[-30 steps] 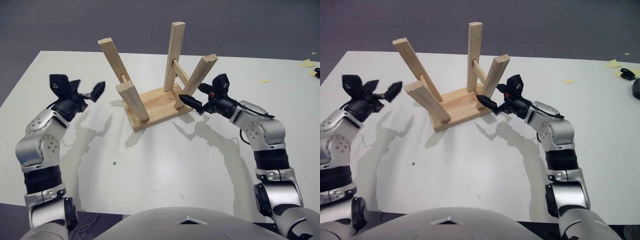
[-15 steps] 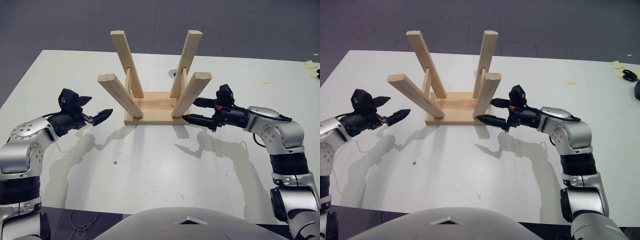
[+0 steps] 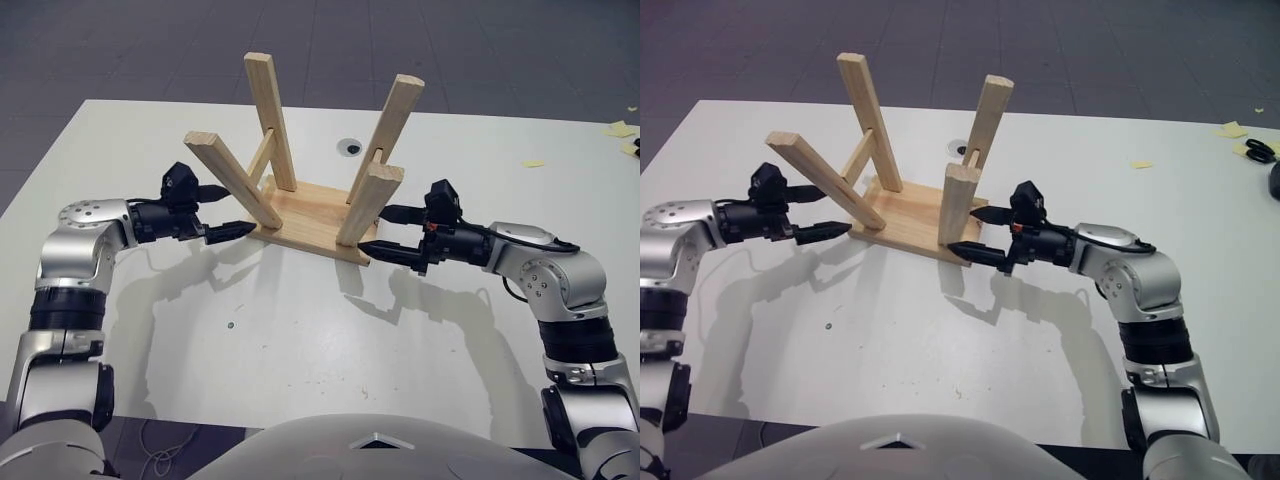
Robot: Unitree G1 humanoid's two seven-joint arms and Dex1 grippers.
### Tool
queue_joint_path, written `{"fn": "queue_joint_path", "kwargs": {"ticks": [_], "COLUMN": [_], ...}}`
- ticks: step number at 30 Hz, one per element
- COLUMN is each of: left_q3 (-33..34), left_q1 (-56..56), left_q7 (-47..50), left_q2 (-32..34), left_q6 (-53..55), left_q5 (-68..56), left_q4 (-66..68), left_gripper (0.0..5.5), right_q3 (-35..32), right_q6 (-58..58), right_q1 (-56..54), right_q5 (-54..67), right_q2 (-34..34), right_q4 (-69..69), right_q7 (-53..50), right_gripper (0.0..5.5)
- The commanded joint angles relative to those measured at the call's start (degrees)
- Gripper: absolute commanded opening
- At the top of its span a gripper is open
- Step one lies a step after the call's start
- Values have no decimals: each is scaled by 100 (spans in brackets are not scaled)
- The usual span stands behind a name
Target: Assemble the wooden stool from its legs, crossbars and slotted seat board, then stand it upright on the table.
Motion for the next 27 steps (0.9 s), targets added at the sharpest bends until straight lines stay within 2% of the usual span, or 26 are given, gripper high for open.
{"fn": "queue_joint_path", "kwargs": {"ticks": [1, 8, 17, 22, 27], "left_q3": [-373, -497, -779, -689, -709], "left_q1": [-767, -1619, -1513, -1506, -1412], "left_q7": [-442, -730, -1069, -997, -1116], "left_q2": [-167, -627, -1048, -1165, -1119], "left_q6": [-645, -1041, -1172, -1050, -1064], "left_q5": [535, 952, 1353, 1305, 1356], "left_q4": [1128, 2676, 2872, 2808, 2673], "left_gripper": [538, 538, 538, 465, 370], "right_q3": [174, 513, 658, 655, 595], "right_q6": [-243, -654, -1107, -1014, -1142], "right_q1": [-60, -328, -469, -480, -563], "right_q5": [-168, -575, -1081, -1089, -1233], "right_q2": [164, 323, 733, 576, 410], "right_q4": [252, 863, 1343, 1315, 1642], "right_q7": [56, 230, -37, 220, 379], "right_gripper": [540, 540, 540, 469, 380]}}
